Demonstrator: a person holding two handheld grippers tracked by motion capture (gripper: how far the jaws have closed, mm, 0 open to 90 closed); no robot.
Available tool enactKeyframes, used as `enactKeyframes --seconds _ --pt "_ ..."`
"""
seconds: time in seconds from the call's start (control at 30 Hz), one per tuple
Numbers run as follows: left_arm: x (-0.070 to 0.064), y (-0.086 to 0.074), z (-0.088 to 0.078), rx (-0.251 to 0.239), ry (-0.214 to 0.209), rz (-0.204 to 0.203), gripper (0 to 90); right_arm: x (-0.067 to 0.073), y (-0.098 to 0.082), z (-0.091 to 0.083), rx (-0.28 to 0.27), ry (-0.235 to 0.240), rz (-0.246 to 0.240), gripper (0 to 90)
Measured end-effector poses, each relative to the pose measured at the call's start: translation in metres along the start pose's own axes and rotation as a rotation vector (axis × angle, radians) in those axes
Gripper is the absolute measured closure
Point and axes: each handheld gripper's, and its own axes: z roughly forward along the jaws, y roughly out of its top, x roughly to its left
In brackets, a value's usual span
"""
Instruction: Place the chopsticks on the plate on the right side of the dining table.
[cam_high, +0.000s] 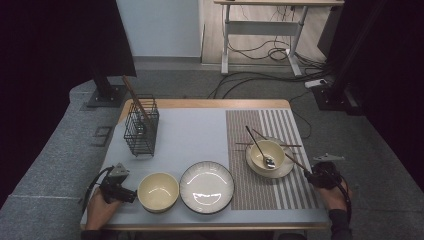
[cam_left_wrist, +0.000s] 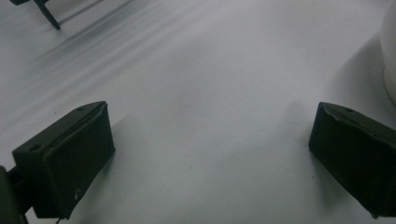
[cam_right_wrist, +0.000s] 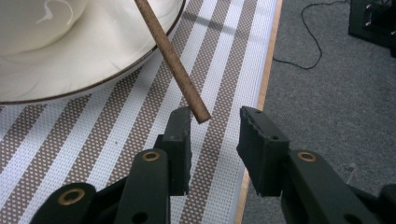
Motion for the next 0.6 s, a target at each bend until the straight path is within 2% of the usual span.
enactKeyframes --seconds 0.2,0.4,0.6 --pt "0.0 0.0 0.0 -0.001 0.0 -0.001 0.0 -0.0009 -0.0004 -0.0007 0.009 0.005 0.013 70.8" --pt "0.0 0.0 0.0 0.0 0.0 0.0 0.0 -0.0028 0.0028 0.0021 0.032 -0.01 0.014 78.6" --pt "0.0 0.0 0.0 0.0 0.0 0.0 0.0 -0.0051 0.0059 0.0052 0.035 -0.005 0.021 80.6"
